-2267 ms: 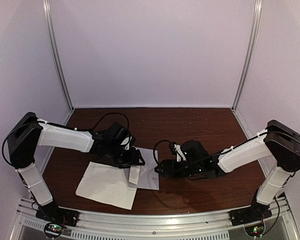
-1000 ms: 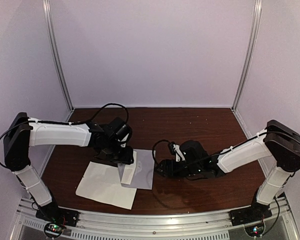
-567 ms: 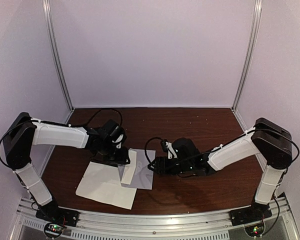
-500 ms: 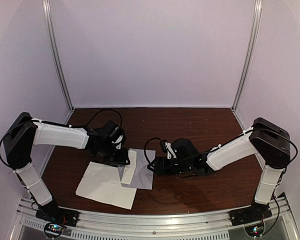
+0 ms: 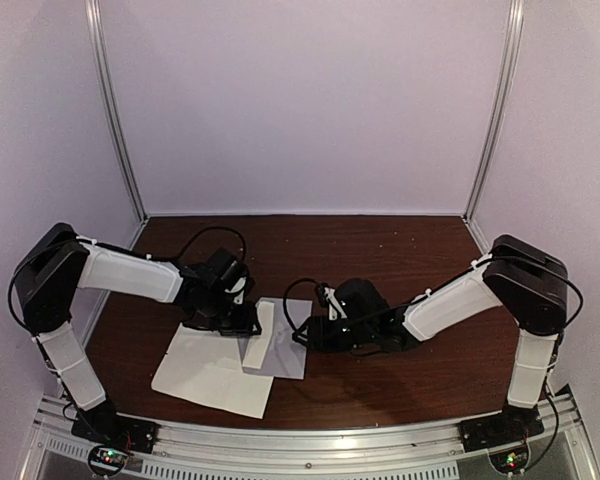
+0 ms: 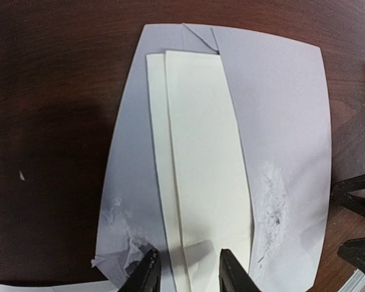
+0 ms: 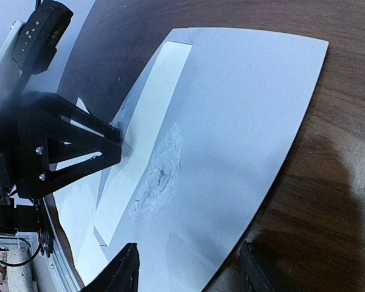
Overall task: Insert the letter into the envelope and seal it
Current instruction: Place the letter in the envelope.
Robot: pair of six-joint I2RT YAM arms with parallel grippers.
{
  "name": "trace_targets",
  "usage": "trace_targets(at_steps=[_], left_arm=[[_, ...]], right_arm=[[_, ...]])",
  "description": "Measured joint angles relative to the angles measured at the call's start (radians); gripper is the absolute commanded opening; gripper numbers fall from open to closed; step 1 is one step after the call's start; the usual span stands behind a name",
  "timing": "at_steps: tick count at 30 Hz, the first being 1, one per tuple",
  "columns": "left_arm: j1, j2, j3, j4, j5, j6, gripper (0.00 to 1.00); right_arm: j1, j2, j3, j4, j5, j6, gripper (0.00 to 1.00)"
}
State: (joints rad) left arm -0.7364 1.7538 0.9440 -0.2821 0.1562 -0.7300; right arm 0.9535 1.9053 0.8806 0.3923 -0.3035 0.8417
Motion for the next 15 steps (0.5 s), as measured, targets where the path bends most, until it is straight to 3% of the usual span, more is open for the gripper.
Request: trace_targets(at_steps=[15], left_arm=[[0.005,0.013,-0.023,0.082,0.054,-0.001,0.24]], right_arm=[[0.0,0.018,0.01,0.009,-0.005,0.003,0.51]])
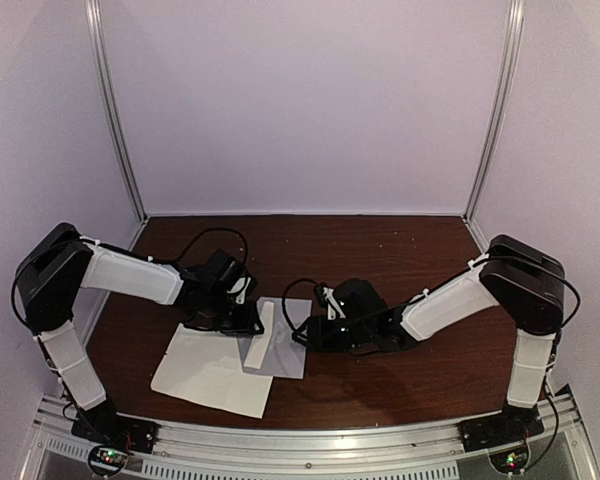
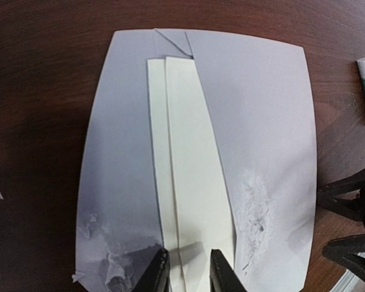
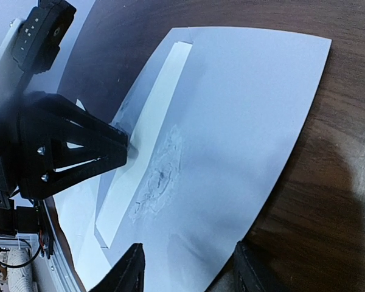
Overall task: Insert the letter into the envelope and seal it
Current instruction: Place the letter in the envelope.
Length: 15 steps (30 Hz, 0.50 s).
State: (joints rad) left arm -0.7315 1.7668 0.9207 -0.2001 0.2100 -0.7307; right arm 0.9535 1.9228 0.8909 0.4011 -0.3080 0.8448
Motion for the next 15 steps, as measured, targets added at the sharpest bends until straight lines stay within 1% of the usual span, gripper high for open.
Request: trace_targets(at_steps=[15], left_arm=[[0.003,0.01,-0.034,0.098,0.089,-0.023,0.23]], right_arm=[[0.0,0.01,0.003,0.016,0.0,0.0,0.5]])
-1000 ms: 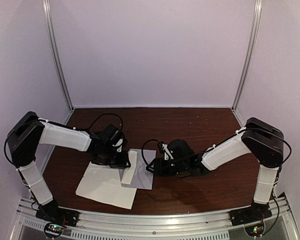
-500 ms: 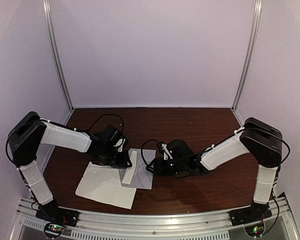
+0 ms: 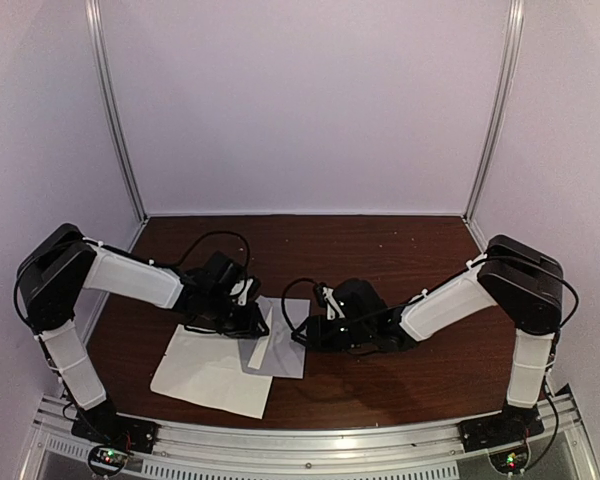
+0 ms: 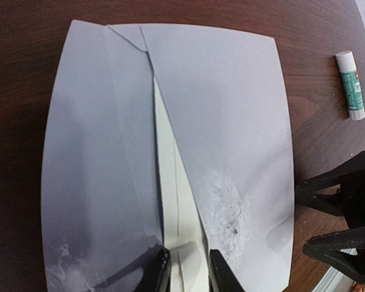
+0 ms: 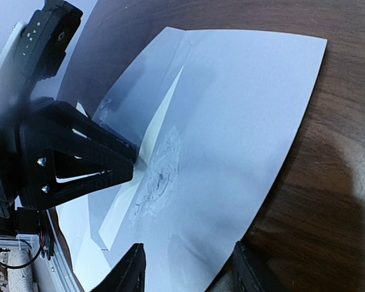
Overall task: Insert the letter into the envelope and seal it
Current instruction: Place the letter in the envelope.
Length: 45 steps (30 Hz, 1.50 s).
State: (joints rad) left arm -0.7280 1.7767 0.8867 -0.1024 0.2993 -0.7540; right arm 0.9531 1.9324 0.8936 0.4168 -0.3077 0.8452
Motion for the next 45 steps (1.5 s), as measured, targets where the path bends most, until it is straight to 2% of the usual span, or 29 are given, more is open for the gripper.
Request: trace_targets(at_steps=[7,12,22,45], left_arm=[[0.0,-0.002,-0.011,0.015,0.023,-0.019,0.24],[-0.008,-0.029,-0.028,-0.007,0.023,-0.026,0.29],[-0.018,-0.107,-0.084,-0.043,0.046,-0.057,0.37],[-0.07,-0.116,-0.122,-0.019,0.075,-0.116,0.39]], right_arm=[[0.0,0.003,0.003,0.0,0.001,0.0,0.5],[0.0,0.003,0.003,0.001,0.0,0.0,0.5],[0.0,-0.014,-0.004,-0.015,-0.001,-0.003,0.56],[0.062,-0.057,-0.061,-0.016,-0.017,0.053,0.5]])
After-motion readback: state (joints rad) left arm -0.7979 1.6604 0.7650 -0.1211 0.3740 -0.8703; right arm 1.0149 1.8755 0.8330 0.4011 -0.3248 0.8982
